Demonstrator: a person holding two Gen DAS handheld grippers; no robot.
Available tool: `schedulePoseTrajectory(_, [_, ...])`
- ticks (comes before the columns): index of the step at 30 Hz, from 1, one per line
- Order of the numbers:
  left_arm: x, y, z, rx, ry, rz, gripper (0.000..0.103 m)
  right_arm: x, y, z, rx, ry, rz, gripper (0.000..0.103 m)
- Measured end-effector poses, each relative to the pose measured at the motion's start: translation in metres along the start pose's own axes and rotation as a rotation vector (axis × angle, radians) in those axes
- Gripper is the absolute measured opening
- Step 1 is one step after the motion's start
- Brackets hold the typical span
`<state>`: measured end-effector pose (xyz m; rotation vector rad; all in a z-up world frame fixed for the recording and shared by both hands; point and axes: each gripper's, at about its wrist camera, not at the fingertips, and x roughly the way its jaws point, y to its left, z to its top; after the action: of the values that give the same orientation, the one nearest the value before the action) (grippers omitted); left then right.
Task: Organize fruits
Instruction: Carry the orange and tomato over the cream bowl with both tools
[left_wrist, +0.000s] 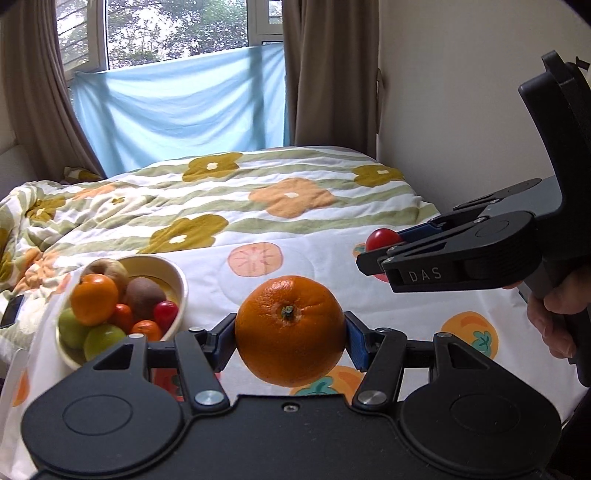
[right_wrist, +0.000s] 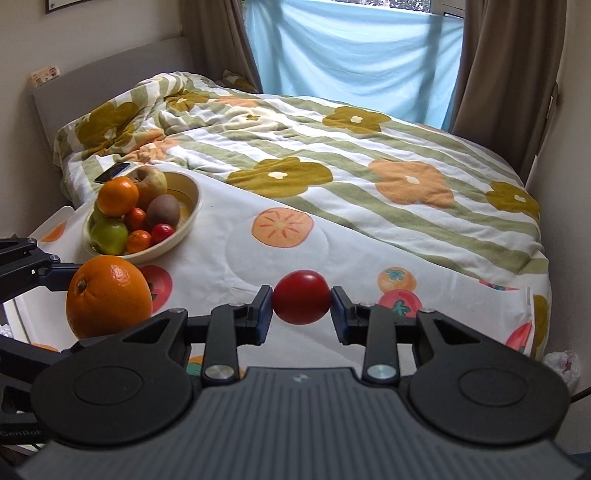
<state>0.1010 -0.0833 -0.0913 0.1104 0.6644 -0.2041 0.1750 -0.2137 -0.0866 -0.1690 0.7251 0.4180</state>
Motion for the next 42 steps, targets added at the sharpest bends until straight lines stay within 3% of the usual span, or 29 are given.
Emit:
schedulePoseTrajectory(8, [-0.023, 0.059, 0.01, -0.05, -0.028, 0.095, 0.063, 0.008, 0.053, 0.03, -0.039, -0.021, 0.087, 0.049])
schedulePoseTrajectory(19, [-0.01, 0.155, 0.028, -0.062, -0.02, 0.151, 0.063, 0.061, 0.104, 0.082, -0.026, -0.01, 0.116, 0.049])
schedulePoseTrajectory(32, [0.055, 0.242, 0.052, -0.043, 0.015, 0.12, 0.063, 0.14, 0.128, 0.12, 0.029, 0.039, 0.087, 0.049])
schedulePoseTrajectory(42, [0.11, 0.278, 0.028, -0.029, 0.131, 0.078, 0.063, 0.184, 0.126, 0.123, 0.086, 0.099, 0.051, 0.049])
